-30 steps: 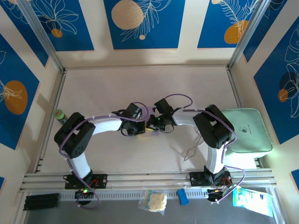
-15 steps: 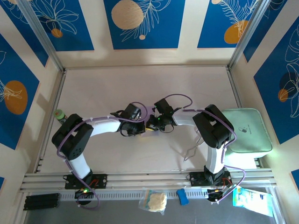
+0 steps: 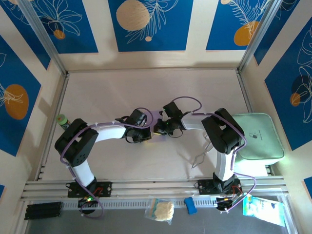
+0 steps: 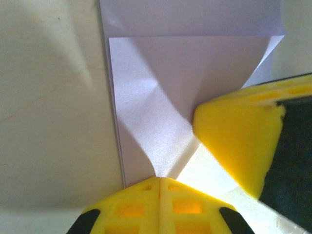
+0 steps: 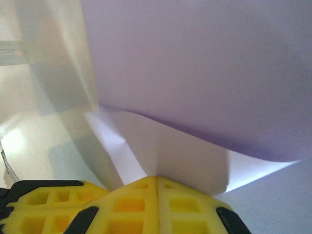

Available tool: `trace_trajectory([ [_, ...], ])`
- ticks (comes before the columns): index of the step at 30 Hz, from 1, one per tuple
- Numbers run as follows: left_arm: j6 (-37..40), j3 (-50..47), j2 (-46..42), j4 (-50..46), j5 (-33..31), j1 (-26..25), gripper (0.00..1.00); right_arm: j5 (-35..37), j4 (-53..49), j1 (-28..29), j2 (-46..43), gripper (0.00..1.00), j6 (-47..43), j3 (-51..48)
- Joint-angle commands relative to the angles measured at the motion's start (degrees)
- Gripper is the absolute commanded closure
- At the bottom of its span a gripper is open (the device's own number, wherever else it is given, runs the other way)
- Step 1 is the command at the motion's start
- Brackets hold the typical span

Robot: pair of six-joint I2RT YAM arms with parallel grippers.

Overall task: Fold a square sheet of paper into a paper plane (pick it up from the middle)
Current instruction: Fold the triangle a second time at the center of the table.

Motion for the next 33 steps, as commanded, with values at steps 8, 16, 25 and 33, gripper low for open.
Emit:
trace_trajectory([
  [8, -0.2, -2.1, 2.45, -6.71, -0.02, 0.01, 1.0, 7.18, -2.13, -10.4, 2.96, 0.95, -3.16, 2.36],
  [16, 1.09, -0.7, 1.88, -7.58, -0.18, -0.01, 1.0, 7.37, -5.38, -11.09, 2.46, 0.95, -5.18, 5.04],
  [25, 2.54, 1.71, 0.5, -7.42, 2.06, 0.01, 1.0, 7.06, -5.95, -9.62, -7.28, 0.95, -4.53, 2.95],
  [33, 4.64, 4.63, -1.74, -2.53, 6.39, -0.02, 0.94, -0.63, -4.54, -5.95, -4.51, 0.95, -1.18, 1.6],
])
